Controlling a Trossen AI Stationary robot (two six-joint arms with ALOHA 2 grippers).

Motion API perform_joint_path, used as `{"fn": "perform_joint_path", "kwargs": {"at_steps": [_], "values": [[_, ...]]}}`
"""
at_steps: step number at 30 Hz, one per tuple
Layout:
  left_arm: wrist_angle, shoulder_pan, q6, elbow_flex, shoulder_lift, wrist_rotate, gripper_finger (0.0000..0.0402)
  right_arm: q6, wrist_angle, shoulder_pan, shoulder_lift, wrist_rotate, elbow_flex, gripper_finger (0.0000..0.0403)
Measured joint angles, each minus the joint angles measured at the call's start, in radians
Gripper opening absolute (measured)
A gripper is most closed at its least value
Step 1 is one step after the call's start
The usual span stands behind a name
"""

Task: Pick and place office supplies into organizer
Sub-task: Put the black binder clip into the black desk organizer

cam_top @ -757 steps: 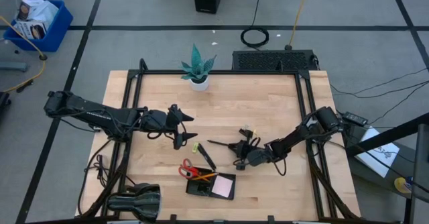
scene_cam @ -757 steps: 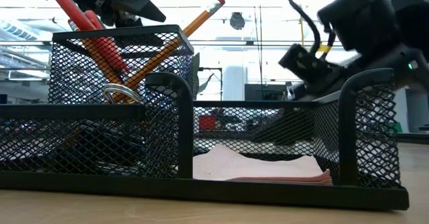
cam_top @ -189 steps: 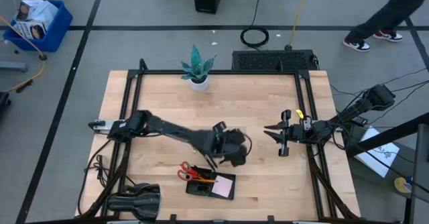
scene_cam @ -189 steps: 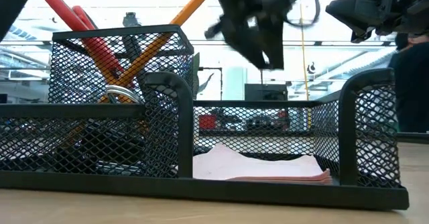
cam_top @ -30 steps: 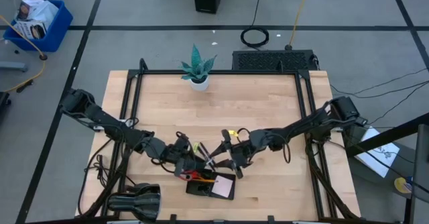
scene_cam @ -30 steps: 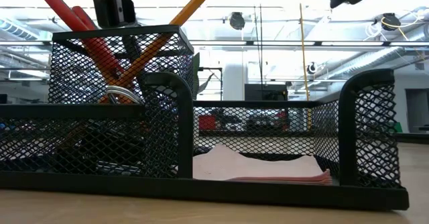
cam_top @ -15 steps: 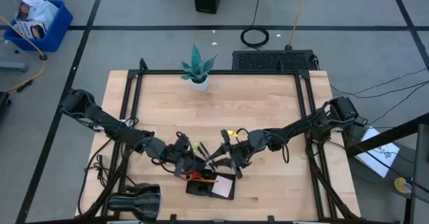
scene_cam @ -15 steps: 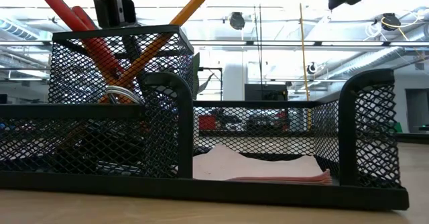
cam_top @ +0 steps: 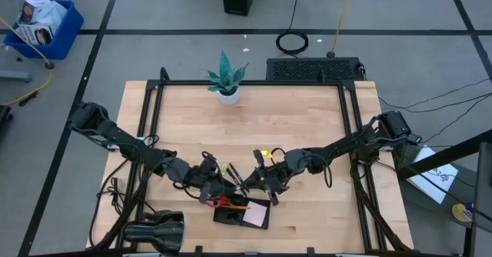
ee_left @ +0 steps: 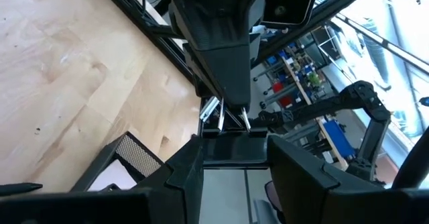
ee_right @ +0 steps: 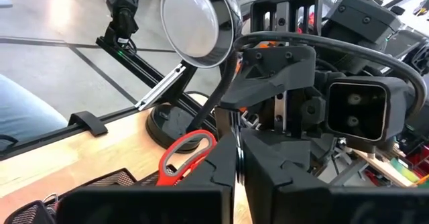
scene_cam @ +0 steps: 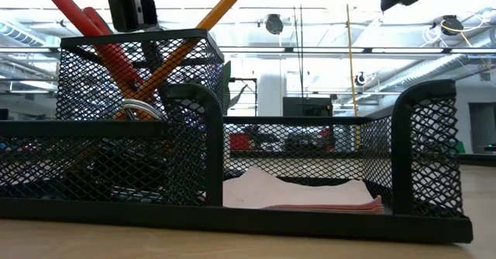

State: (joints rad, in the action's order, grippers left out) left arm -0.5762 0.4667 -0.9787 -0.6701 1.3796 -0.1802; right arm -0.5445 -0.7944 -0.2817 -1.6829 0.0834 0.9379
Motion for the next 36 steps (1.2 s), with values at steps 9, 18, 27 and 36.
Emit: {"fn": "perform_joint_path", "kwargs": {"at_steps": [9,18,27,36], "values": [[0.033,0.002,-0.036,0.0,0.0,-0.048,0.0219,0.014,0.023,0.001,0.0,-0.028,0.0,0.0004],[0.075,0.005,0.053,0.0,0.0,-0.001,0.0332,0.028,0.12,-0.011,0.006,-0.087,0.0,0.0003],[0.08,0.008,0.171,0.0,0.0,0.054,0.0367,0.003,0.216,-0.059,0.087,-0.252,0.0,0.0001],[0.204,0.015,0.323,0.0,-0.014,-0.076,0.0369,0.036,0.291,-0.149,0.13,-0.407,0.0,0.0001]]}}
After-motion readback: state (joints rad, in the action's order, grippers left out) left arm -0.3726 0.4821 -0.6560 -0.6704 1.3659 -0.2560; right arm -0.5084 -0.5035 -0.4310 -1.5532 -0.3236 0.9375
